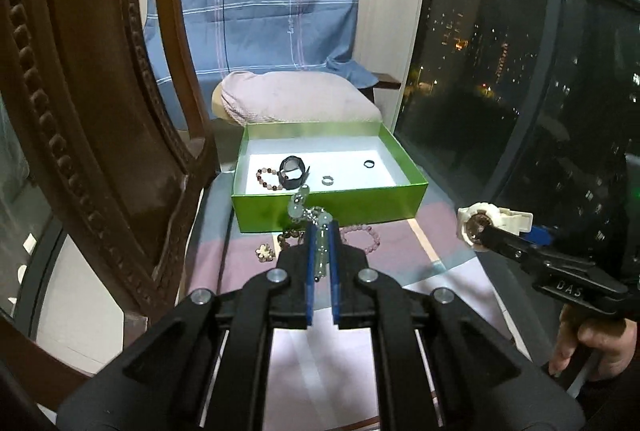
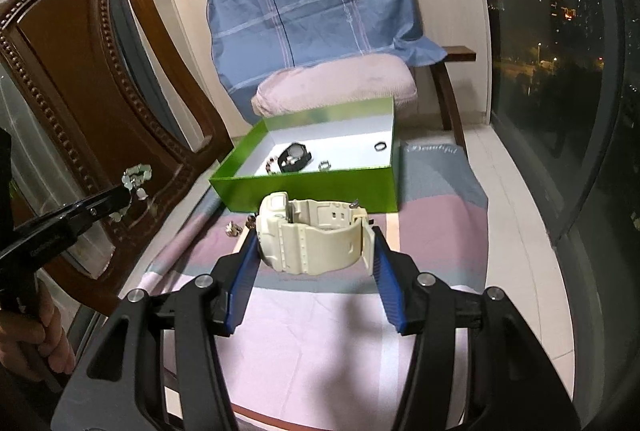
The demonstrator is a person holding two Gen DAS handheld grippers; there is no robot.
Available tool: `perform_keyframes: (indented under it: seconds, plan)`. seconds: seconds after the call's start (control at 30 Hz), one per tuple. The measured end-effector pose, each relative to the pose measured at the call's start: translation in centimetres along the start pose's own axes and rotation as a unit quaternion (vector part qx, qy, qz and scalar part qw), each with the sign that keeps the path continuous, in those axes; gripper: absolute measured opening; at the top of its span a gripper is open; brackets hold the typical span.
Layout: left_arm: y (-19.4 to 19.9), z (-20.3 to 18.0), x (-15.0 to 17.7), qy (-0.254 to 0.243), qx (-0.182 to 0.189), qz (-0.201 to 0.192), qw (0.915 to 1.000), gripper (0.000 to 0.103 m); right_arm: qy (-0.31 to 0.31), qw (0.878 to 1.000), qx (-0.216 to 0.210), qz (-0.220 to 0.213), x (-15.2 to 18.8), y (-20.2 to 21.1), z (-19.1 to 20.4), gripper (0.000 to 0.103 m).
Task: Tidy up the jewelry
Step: 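Grasp the green jade pendant chain with the left tool while the right lifts the white watch, then carry the green pendant and white watch in both tools over the green box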
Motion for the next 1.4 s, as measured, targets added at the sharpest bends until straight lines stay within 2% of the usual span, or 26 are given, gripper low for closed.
perform_keyframes:
  seconds: [0.27, 1.4]
  plan:
    - [-1.2, 0.1, 0.8, 0.001, 0.006, 0.028, 0.9996, 0.006, 0.000, 1.000, 0.005, 0.000, -0.1, -0.6, 0.1, 0.054]
    - [-2.4, -0.4, 1.3, -0.001, 0.004, 0.052, 0.9986, 0.006, 0.006, 1.000, 0.002, 0.003, -0.4, -0.2, 0.4, 0.054]
Point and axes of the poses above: each gripper's, at about its wrist camera, not at the fingertips, and y roughly against the way its jaws point, z to its left, x to its underside, the point moved 2 cm from there along -y, roughly the way its jaws point, and after that the axes turned 7 degrees about x, right-handed, at the moved point
